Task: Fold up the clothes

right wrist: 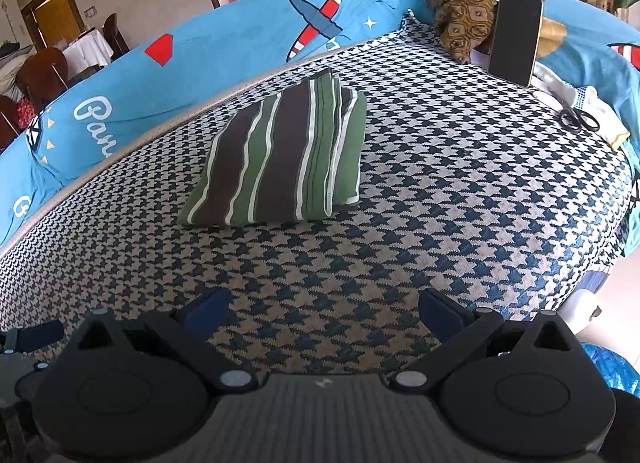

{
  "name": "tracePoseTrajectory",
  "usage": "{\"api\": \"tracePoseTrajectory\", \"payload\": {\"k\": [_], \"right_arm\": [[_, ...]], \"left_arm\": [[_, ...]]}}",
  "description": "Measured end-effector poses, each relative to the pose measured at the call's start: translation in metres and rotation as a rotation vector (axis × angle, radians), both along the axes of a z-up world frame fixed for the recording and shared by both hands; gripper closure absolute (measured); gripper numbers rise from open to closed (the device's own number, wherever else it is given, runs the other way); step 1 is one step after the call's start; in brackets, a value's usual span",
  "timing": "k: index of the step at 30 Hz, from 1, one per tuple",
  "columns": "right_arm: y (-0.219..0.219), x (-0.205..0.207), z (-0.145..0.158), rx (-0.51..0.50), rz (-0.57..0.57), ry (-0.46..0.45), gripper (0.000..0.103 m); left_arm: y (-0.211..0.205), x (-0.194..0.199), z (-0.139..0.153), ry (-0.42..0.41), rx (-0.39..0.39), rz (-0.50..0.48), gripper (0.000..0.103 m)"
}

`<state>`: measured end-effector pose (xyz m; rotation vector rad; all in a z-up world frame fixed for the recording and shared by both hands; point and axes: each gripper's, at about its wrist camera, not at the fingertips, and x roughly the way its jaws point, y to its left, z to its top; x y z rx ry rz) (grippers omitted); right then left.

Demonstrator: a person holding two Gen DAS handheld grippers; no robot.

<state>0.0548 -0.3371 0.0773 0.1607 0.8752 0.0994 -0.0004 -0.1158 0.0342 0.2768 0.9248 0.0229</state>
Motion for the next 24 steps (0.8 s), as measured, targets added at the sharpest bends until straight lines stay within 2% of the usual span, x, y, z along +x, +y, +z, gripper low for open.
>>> {"api": "tracePoseTrajectory", "payload": {"k": [24], "right_arm": [[0.0054, 0.0002, -0.0024, -0.019, 0.008, 0.012, 0.001]], "left_arm": [[-0.0012, 0.0016, -0.0025, -0.006, 0.000, 0.015, 0.000]]}}
